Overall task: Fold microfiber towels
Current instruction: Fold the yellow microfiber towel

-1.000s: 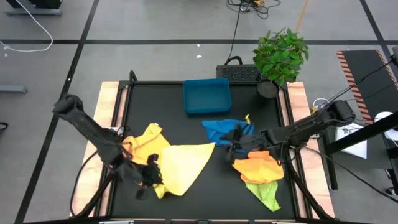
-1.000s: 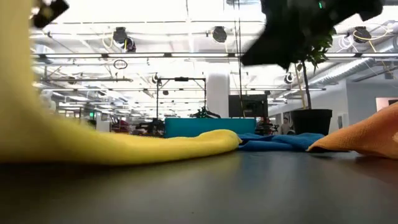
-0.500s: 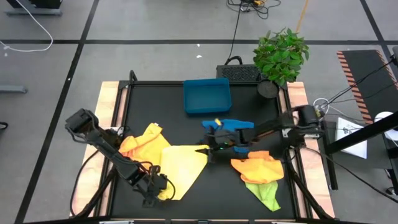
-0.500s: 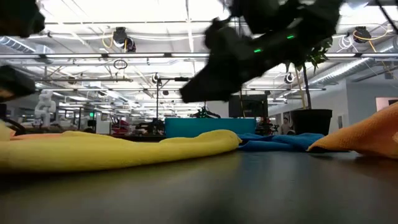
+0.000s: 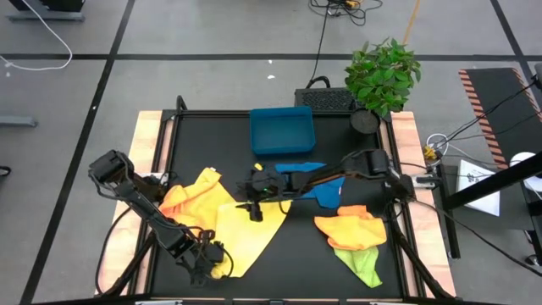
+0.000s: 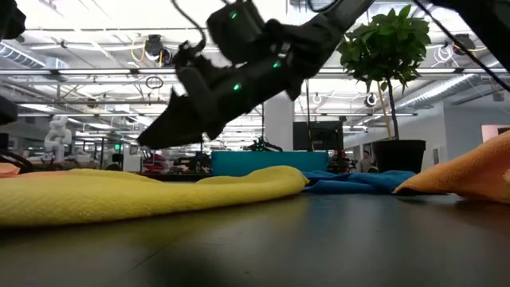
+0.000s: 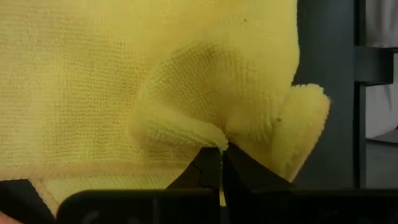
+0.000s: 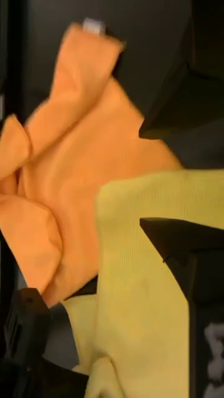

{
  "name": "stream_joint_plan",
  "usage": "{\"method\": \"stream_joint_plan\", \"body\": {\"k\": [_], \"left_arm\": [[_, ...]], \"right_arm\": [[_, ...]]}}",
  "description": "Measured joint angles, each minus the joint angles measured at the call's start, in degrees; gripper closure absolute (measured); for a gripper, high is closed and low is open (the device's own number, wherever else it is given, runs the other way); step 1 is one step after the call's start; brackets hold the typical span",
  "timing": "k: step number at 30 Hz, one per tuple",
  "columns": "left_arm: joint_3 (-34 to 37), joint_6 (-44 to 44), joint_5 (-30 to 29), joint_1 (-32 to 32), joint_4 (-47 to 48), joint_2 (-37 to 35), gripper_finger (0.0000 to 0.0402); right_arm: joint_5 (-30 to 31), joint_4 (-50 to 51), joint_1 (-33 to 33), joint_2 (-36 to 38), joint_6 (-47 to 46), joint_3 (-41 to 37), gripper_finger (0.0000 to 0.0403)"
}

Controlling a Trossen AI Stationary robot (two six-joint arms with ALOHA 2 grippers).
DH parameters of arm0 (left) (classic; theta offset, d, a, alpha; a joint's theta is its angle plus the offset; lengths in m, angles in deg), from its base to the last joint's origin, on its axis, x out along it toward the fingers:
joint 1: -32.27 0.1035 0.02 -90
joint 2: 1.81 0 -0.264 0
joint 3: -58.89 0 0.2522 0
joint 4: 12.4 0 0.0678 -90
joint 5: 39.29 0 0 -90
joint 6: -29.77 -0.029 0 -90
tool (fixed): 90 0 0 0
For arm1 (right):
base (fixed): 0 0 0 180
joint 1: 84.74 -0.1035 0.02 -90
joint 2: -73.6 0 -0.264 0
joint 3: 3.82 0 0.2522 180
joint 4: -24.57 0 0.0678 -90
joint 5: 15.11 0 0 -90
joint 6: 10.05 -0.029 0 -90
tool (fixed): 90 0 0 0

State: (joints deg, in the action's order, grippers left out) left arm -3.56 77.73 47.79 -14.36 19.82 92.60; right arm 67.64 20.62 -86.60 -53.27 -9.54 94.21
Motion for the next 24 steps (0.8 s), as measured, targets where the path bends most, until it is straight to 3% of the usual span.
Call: {"method": "stream_joint_plan", "body": {"k": [7, 13, 17, 22, 24], "left_arm": [[0.00, -0.47, -0.61, 0.04, -1.02, 0.00, 0.0399], [0.00, -0.74, -1.07, 0.04, -1.30, 0.00, 0.0399], [0.00, -1.14, -1.26, 0.04, -1.60, 0.00, 0.0399], [0.00, -1.11, -1.61, 0.04, -1.63, 0.00, 0.0399], [0.00, -1.11, -1.61, 0.04, -1.63, 0.00, 0.0399]], "right_arm": [[-2.02, 0.52, 0.02, -4.36, -1.23, 1.92, 0.0171], [-1.71, 2.36, 0.13, -5.16, -1.15, 1.92, 0.0202], [-1.19, 2.20, 0.13, -5.12, -0.09, 1.92, 0.0257], [-0.24, 2.56, -0.14, -4.07, 0.65, 1.92, 0.0375], [0.00, 3.11, -0.47, -3.04, 1.14, 1.92, 0.0393]]}}
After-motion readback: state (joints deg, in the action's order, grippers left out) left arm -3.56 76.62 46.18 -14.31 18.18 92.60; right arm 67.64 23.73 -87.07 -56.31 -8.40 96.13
